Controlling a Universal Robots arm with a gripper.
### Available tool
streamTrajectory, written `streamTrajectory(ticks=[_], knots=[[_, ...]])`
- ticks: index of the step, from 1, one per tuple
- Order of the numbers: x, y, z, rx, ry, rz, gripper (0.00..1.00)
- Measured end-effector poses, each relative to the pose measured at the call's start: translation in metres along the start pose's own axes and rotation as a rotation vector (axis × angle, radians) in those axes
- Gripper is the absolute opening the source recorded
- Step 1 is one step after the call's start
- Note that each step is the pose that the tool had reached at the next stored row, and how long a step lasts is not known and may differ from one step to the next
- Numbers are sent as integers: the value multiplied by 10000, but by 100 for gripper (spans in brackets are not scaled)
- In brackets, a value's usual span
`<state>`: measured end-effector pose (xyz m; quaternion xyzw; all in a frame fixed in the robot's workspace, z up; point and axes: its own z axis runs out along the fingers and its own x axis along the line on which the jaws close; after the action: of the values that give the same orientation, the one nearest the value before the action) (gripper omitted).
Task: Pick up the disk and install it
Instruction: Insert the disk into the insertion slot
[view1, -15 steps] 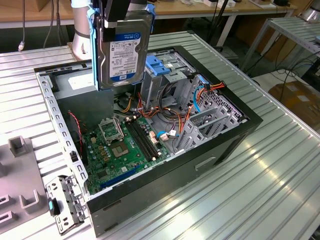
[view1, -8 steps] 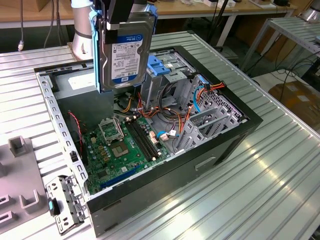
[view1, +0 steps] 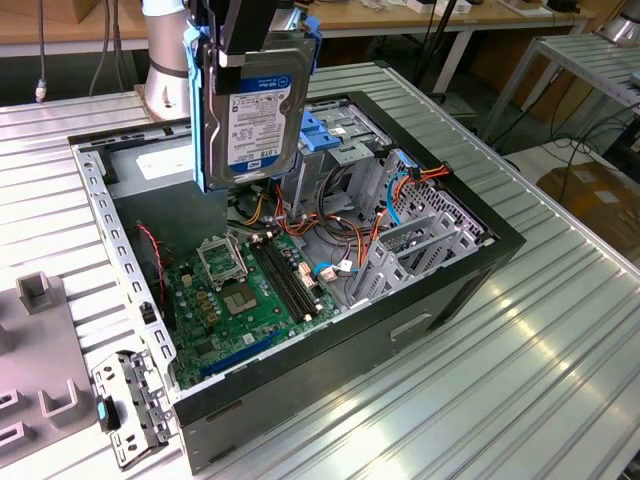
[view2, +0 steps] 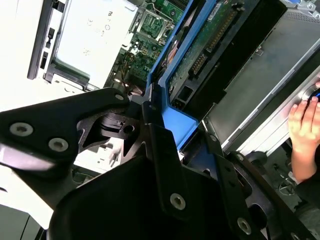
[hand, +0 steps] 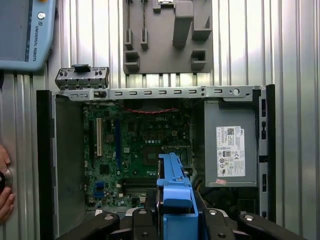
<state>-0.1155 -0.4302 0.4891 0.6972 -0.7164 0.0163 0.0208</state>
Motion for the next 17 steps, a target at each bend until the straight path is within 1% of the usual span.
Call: streamTrajectory(ticks=[2,5,11,13,17], knots=[[0,0,0,0,0,0,37],[0,-29,0,0,0,0,37],[-4,-171,0,0,0,0,37],[-6,-237,0,0,0,-1,37],[1,-243,1,0,-1,0,37]])
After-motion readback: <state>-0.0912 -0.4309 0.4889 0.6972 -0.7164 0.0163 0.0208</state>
